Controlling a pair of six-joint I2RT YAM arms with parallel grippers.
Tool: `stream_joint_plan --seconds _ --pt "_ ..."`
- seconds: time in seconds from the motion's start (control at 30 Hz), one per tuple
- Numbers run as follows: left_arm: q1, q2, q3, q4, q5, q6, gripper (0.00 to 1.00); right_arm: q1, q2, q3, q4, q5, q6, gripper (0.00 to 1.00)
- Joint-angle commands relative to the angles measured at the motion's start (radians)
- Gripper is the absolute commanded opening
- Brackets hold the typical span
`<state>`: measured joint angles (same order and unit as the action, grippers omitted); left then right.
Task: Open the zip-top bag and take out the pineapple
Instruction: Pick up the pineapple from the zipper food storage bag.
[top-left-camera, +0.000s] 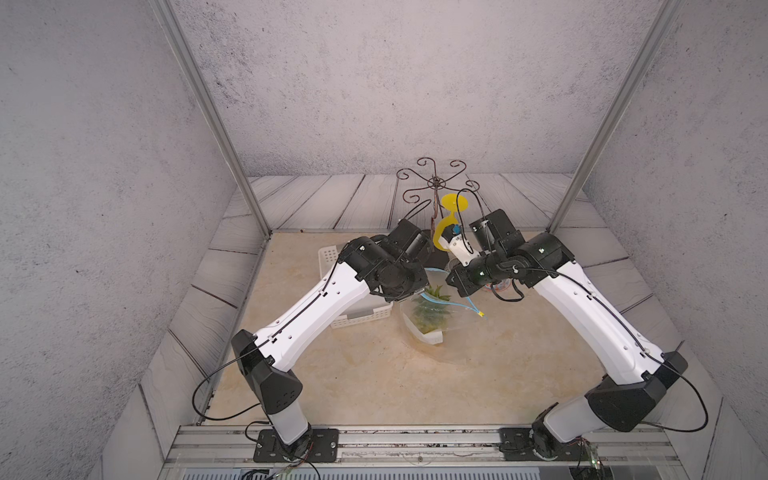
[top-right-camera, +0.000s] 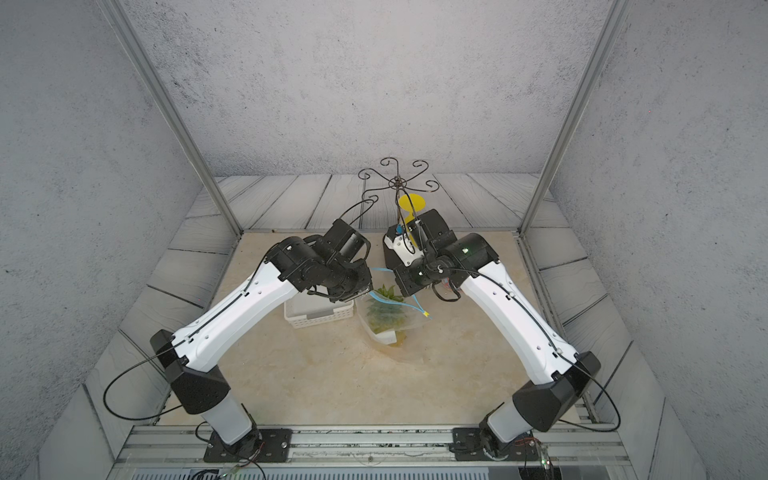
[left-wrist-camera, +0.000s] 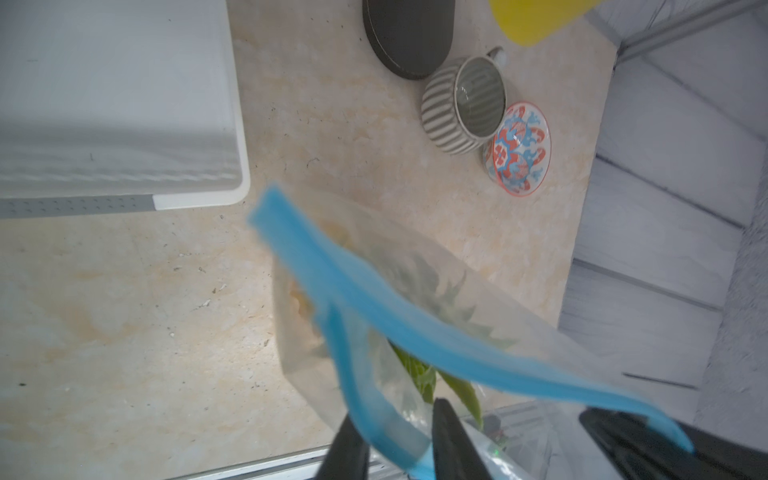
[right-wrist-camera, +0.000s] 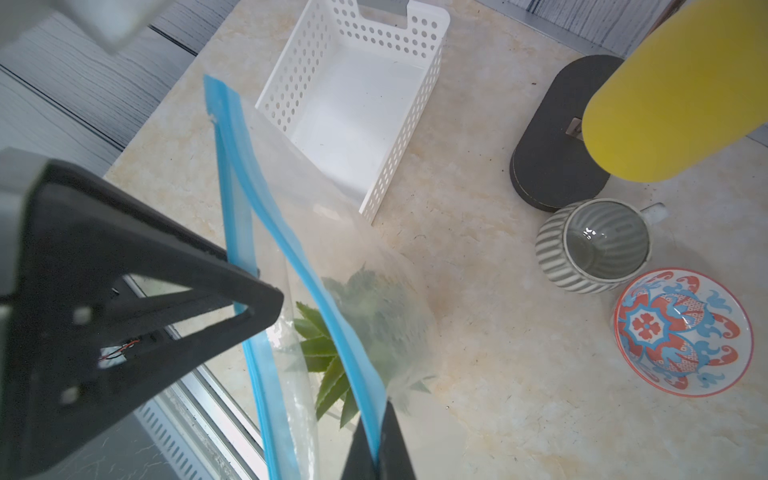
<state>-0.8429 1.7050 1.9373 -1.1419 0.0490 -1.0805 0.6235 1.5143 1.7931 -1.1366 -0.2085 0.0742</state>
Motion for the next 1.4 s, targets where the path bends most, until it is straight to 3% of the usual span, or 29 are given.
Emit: stream_joint_plan --seconds 0.0,0.07,0.23,0.37,0.43,0.57,0.67,0.87,1.07,1.37 --pt "0.001 0.003 0.032 -0.023 -0.049 0.026 0.09 -0.001 -0.064 -0.012 0.014 0.012 -0.013 0.0" --pt "0.0 -0.015 0.032 -0.031 -0.041 0.038 0.0 -0.006 -0.071 -0.023 0.019 0.038 -0.023 0.0" --pt "0.0 -0.07 0.034 -0.078 0.038 0.052 0.0 -0.01 -0.089 -0.06 0.071 0.091 -0.081 0.0" --pt "0.0 -0.101 0.006 -0.081 0.128 0.046 0.0 0.002 -0.081 0.022 0.042 0.06 -0.085 0.35" --pt "0.0 -0.116 -0.019 -0.047 0.157 0.033 0.0 0.02 -0.089 0.051 0.027 0.077 -0.08 0.41" --pt "0.001 -0.12 -0.011 -0.046 0.171 0.03 0.0 0.054 -0.107 0.086 -0.036 0.098 -0.023 0.41" --pt "0.002 -0.127 -0.016 -0.049 0.181 0.032 0.0 0.087 -0.09 0.106 -0.093 0.103 0.106 0.34" --pt "0.015 -0.13 -0.026 -0.038 0.204 0.038 0.0 0.121 -0.022 0.092 -0.137 0.125 0.34 0.36" --pt "0.016 -0.138 -0.05 -0.02 0.216 0.033 0.0 0.14 0.065 0.095 -0.109 0.117 0.435 0.46" --pt "0.025 -0.166 -0.111 0.029 0.23 0.015 0.0 0.149 0.124 -0.021 -0.005 0.283 0.487 0.7"
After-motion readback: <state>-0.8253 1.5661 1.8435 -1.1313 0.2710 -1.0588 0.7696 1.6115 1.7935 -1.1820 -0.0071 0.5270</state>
